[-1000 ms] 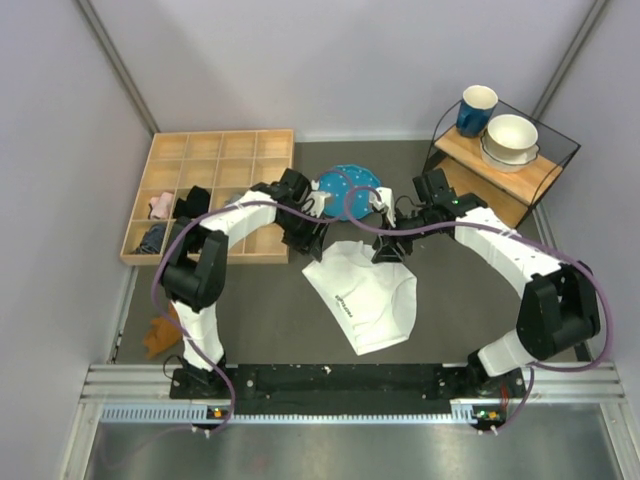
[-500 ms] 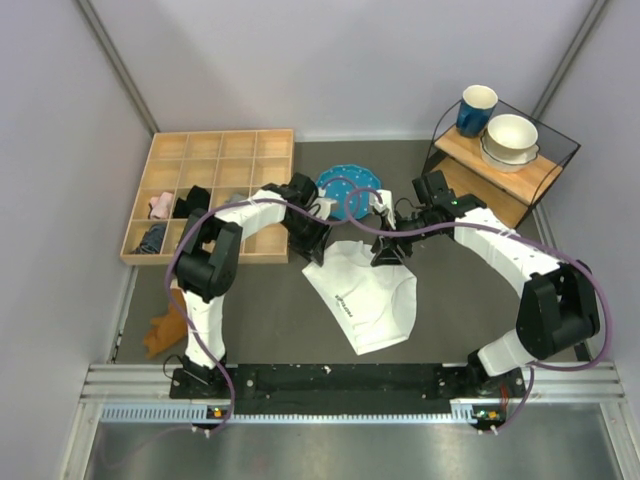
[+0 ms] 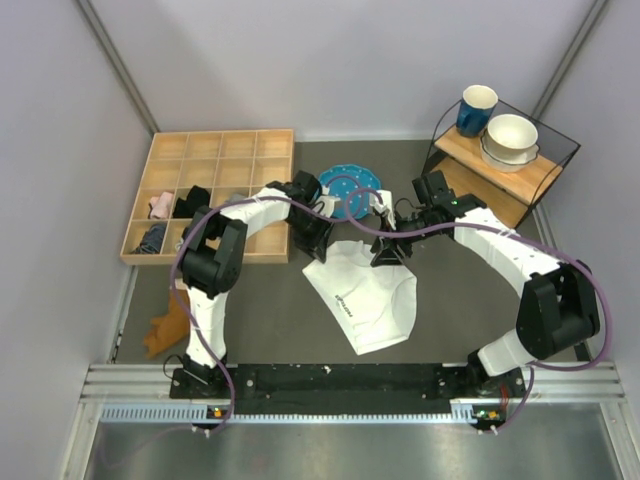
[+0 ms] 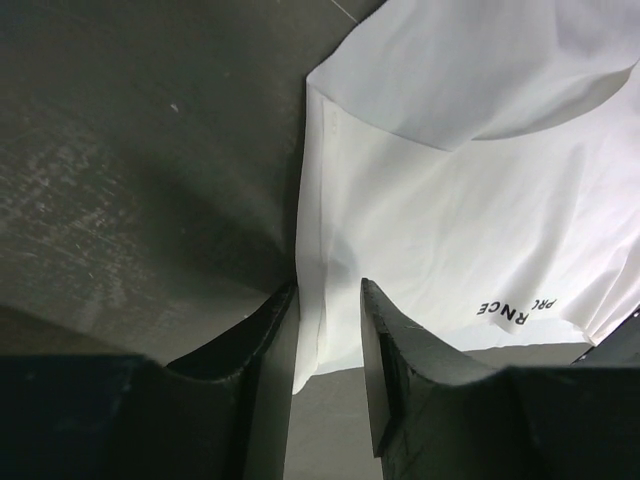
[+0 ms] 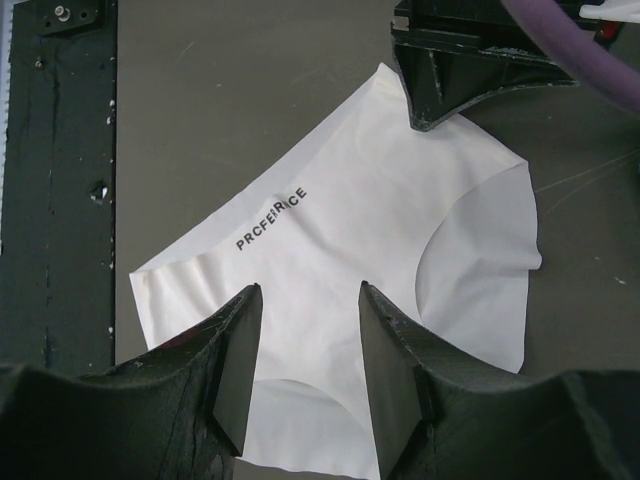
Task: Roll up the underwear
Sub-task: Fold the underwear at the center of the board.
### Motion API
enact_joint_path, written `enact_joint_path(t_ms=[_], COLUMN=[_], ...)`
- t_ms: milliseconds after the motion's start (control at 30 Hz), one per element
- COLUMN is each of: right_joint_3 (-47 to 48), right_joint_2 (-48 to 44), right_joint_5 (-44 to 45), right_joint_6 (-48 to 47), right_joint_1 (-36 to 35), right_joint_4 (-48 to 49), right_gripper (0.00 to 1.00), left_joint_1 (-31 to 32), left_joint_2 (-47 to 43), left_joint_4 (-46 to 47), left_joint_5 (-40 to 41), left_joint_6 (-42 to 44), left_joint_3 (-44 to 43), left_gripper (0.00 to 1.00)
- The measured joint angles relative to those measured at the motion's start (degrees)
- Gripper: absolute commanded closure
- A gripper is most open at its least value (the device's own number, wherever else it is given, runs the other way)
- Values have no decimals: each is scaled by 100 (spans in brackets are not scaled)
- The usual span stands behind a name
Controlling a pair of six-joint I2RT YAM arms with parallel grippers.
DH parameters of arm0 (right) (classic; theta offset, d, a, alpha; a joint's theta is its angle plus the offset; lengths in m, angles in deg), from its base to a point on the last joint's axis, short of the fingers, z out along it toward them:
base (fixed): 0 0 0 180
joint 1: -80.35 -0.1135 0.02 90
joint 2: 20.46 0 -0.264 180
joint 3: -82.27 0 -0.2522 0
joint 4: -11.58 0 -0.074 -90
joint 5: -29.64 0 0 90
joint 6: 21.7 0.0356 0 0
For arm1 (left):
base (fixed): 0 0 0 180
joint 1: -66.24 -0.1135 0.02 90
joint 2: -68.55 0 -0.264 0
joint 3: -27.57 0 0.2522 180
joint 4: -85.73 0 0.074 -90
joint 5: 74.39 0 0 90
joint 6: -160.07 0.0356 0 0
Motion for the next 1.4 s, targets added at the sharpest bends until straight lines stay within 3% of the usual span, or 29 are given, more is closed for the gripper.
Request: enact_joint_path(t_ms=[267, 467, 1000, 1400], right_joint_3=[0, -2, -35, -48], right_joint_2=[4, 11, 26, -153], right_joint_5=[0, 9, 323, 413], right_joint_6=[-13, -22, -181, -374], right_joint_1=[-24, -85, -98, -17], right_joint_4=[-2, -11, -50, -127], right_gripper=[55, 55, 55, 54], left_joint_1=[7, 59, 643, 1202], left_joint_2=[74, 59, -1104, -1440], left_joint_4=[7, 2, 155, 345], left_joint_5=[90, 94, -186, -420], left_joint_6=[-37, -72, -448, -966], left_joint_3=[-68, -68, 393, 708], left_gripper=[92, 100, 100, 100])
